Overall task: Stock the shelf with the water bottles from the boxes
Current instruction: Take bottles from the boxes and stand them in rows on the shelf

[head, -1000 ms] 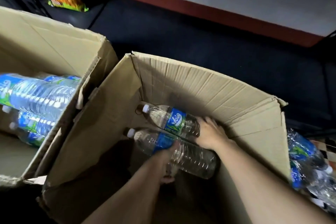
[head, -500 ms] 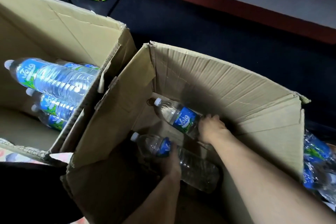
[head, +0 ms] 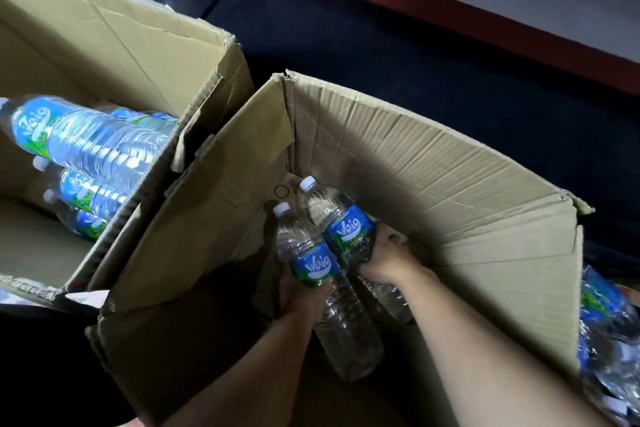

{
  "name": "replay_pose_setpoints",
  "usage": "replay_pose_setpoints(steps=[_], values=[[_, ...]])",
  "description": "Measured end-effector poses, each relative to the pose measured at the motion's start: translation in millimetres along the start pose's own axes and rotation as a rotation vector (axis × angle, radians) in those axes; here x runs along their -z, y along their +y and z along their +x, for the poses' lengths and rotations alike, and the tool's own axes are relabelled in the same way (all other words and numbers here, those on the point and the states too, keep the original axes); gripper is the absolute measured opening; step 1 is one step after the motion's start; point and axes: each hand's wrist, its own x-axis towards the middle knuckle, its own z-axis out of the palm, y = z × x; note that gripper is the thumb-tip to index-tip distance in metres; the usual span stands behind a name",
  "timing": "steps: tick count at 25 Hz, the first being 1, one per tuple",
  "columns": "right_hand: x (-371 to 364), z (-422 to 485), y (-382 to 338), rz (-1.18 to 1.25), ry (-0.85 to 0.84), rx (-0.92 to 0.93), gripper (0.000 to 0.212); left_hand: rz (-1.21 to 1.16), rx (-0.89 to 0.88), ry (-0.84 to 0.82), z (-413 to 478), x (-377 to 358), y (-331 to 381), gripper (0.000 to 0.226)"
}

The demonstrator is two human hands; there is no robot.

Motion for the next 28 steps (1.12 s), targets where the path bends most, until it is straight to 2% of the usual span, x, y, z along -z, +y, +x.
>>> replay_pose_setpoints(steps=[2,3,4,6,7,10,12,15,17,20,22,23,26,28], values=[[-11.2,-1.9,2.8,0.025,0.092,0.004,0.098,0.011,-0.048,0.129,1.1,-14.5,-12.9,0.077],[-13.7,-2.4,2.4,0.024,0.125,0.007,0.100,-0.040,-0.058,0.125,10.7,-23.2,-23.8,0.081],[-14.7,-1.6,1.9,0.021,0.137,0.007,0.100,-0.081,-0.027,0.078,25.4,-33.1,-38.7,0.095],[-13.9,3.2,3.2,0.028,0.122,0.004,0.102,-0.133,0.025,0.103,45.8,-49.8,-53.4,0.123],[-12.9,6.5,4.5,0.035,0.108,0.005,0.104,-0.105,0.042,0.129,28.2,-46.5,-42.6,0.129],[-7.2,12.3,6.8,0.100,0.081,0.022,0.106,-0.074,-0.118,0.279,-19.6,-31.5,-15.7,0.132],[-2.8,13.7,8.6,0.138,0.095,0.030,0.102,-0.051,-0.093,0.254,-6.1,-30.6,-23.0,0.127],[0.1,11.1,10.7,0.178,0.135,0.029,0.097,-0.047,-0.047,0.207,-0.7,-30.3,-19.6,0.100],[1.2,5.5,11.1,0.193,0.176,0.040,0.090,-0.077,-0.007,0.240,1.0,-29.1,-19.2,0.100],[10.2,-10.9,9.4,0.194,0.208,0.049,0.076,-0.089,0.061,0.121,-8.6,-21.8,0.7,0.080],[23.1,-26.9,6.6,0.187,0.230,0.045,0.074,-0.095,0.081,0.076,-25.2,-16.2,27.6,0.087],[30.9,-36.4,5.0,0.188,0.246,0.051,0.074,-0.089,0.073,0.059,-35.1,-15.0,39.7,0.090],[58.7,-77.0,0.4,0.201,0.313,0.071,0.075,-0.061,-0.059,0.101,-81.1,-9.3,62.2,0.069],[77.6,-111.6,0.8,0.234,0.373,0.102,0.074,-0.040,-0.114,0.184,-119.9,4.2,67.3,0.080]])
